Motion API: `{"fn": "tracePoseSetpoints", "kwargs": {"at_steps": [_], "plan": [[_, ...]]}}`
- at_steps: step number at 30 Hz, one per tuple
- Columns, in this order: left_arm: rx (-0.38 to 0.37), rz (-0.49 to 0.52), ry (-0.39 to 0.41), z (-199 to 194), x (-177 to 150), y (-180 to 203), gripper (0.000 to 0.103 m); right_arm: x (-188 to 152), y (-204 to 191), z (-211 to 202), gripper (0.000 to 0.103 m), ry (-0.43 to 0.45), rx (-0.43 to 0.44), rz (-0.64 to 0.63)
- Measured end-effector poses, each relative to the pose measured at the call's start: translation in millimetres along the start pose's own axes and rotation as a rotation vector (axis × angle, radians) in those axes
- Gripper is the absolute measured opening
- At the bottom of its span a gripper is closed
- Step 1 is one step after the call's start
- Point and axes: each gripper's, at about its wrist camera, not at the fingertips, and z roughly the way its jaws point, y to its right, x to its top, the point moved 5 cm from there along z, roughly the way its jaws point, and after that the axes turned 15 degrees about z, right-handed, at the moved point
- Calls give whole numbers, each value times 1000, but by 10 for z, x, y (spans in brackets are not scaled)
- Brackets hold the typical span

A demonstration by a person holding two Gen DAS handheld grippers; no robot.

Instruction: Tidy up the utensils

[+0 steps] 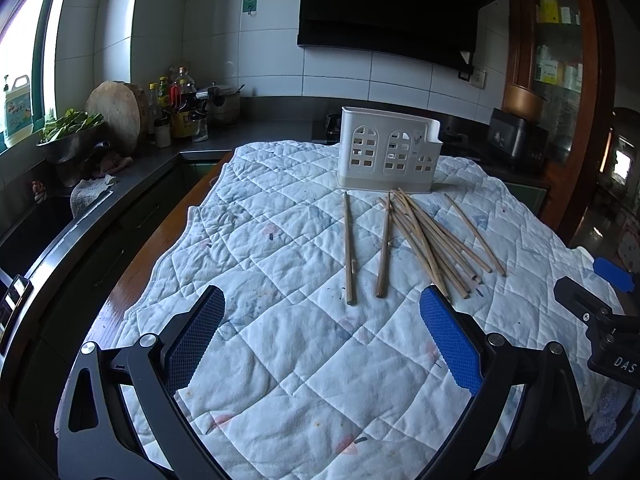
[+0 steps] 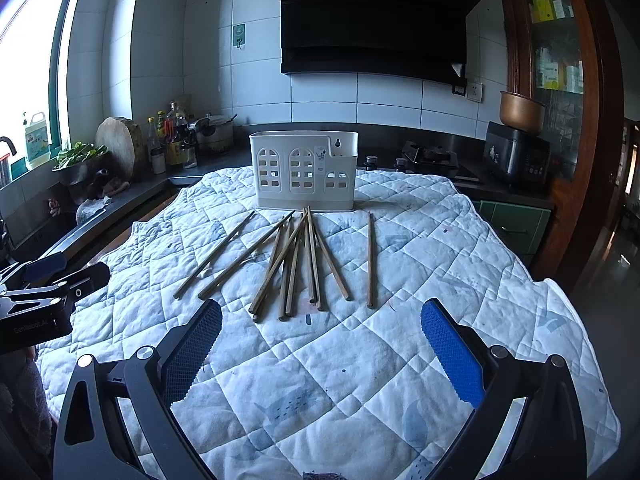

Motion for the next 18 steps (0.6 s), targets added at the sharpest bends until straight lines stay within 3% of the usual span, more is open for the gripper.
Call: {"fn": "tracePoseSetpoints", "kwargs": {"at_steps": [18], "plan": [[8, 1, -11, 92, 56, -14, 97, 15, -18, 17, 97, -2, 1, -2]]}}
